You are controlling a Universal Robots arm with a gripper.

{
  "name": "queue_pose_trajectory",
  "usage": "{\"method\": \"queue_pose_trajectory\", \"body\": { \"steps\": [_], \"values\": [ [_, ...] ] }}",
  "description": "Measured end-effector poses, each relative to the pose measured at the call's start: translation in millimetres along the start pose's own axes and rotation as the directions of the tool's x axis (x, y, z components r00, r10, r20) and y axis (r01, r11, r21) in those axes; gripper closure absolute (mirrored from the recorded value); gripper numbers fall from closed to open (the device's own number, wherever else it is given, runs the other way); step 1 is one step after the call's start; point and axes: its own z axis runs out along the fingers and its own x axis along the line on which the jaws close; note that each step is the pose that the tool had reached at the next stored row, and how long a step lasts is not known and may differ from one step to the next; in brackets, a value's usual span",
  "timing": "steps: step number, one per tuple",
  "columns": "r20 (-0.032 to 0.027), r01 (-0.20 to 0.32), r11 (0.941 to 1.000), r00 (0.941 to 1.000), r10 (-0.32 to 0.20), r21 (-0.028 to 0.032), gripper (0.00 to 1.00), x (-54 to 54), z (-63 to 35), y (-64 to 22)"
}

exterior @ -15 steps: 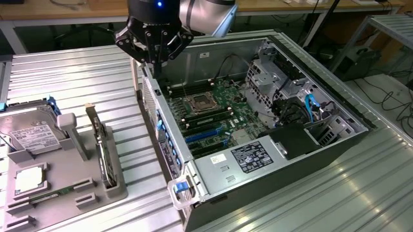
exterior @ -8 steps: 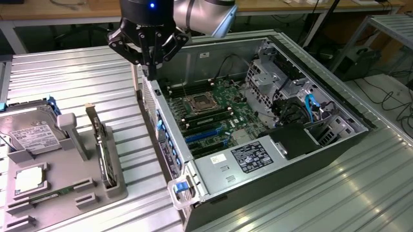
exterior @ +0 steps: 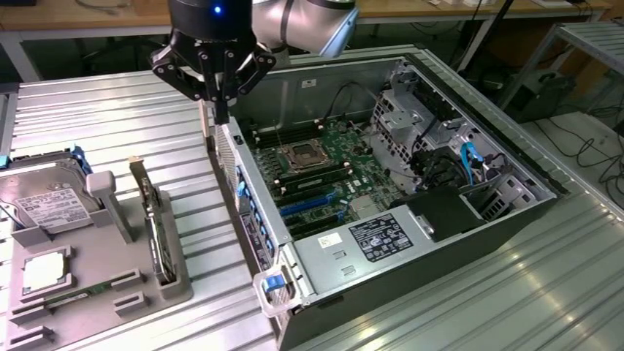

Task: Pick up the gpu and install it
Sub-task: 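Reach for the gpu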

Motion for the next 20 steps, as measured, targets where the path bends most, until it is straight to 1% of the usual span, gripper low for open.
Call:
{"method": "queue_pose_trajectory", "body": {
  "steps": [6,14,20],
  "values": [
    [0.0000,0.001,1.0000,1.0000,-0.001,0.0000,0.89,9.3,-0.4,-2.5],
    [-0.0001,0.002,1.0000,1.0000,-0.002,0.0000,0.89,24.6,-0.9,-6.5],
    [-0.0001,0.003,1.0000,1.0000,-0.003,-0.0001,0.89,39.7,-1.3,-8.6]
  ]
}}
